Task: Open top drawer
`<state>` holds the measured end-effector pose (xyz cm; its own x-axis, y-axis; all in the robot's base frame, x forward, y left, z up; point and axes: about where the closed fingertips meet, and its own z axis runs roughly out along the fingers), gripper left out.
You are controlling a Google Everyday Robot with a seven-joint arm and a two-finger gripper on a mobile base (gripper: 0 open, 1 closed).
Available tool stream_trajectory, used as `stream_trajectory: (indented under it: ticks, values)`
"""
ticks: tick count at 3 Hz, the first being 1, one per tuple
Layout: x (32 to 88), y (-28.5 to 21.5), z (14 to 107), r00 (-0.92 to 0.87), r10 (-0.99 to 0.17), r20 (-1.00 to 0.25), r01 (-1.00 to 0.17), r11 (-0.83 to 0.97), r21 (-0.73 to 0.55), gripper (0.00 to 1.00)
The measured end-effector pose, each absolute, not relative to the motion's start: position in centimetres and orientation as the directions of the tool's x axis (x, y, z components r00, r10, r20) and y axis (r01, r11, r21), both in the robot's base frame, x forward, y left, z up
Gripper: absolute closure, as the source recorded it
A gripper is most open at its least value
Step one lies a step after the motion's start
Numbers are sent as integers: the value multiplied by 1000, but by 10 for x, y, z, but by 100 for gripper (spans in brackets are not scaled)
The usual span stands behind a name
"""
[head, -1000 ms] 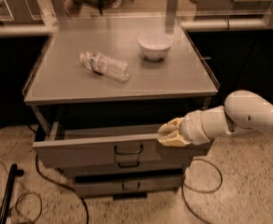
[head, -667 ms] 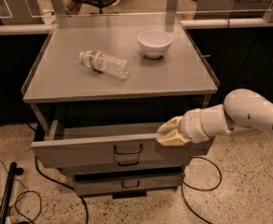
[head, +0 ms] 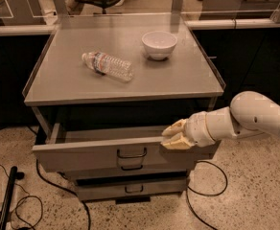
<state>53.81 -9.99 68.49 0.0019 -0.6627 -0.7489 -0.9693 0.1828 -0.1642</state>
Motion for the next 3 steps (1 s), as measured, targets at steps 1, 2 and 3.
stream_trajectory:
  ticks: [1, 2, 3]
  values:
    - [538, -100, 685, 2, -663, -749, -969, 183, -164, 38]
    - [538, -100, 685, 2, -663, -749, -969, 183, -164, 61]
    - [523, -106, 681, 0, -651, -759, -970, 184, -158, 85]
